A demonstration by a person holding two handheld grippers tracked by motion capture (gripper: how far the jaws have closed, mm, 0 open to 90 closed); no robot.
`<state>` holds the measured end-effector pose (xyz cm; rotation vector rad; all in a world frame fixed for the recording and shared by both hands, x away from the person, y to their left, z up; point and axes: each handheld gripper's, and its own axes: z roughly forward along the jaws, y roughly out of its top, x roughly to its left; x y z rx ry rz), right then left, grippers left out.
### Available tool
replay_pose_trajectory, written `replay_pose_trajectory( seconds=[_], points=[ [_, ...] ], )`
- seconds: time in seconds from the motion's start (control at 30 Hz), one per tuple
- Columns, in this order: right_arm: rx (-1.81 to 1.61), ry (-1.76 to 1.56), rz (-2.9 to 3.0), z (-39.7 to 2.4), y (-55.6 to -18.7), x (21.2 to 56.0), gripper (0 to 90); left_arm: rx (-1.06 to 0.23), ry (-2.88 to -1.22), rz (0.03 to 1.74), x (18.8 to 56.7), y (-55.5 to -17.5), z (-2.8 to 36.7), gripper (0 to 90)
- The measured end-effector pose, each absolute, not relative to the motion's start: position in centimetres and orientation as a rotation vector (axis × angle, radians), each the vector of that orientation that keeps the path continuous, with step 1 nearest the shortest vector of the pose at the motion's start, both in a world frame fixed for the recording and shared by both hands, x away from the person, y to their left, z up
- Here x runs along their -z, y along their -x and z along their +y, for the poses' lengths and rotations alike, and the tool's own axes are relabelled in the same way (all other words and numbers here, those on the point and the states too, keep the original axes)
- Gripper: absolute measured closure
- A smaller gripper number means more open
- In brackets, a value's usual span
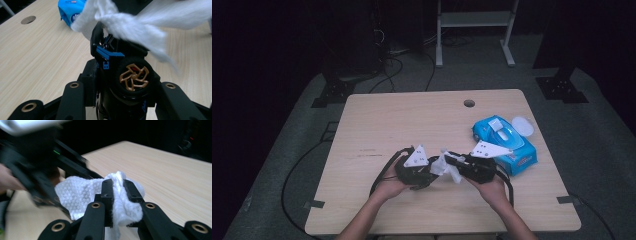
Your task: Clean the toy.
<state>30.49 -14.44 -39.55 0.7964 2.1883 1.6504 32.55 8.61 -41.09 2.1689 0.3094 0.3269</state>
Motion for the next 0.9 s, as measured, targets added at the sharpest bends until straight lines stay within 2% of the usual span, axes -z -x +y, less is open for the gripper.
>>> replay_pose_trajectory(
  seconds=[0.13, 0.4, 0.6, 0.9],
  points=[
    [-1.592, -0.661, 2.201, -12.8, -29.5, 38.6, 79.3, -0.343, -2.165, 0.294, 40.8, -32.2, 8.6, 57.2],
    [-1.564, -0.85, 2.194, -15.4, -31.0, 40.7, 79.4, -0.336, -2.145, 0.296, 40.7, -32.2, 9.0, 57.3],
    [-1.656, -0.772, 2.171, -14.4, -30.4, 39.1, 79.3, -0.321, -2.116, 0.306, 40.6, -32.3, 9.1, 57.3],
    [-1.638, -0.858, 2.184, -15.5, -31.0, 40.5, 79.5, -0.323, -2.114, 0.301, 40.7, -32.2, 9.1, 57.3]
  ],
)
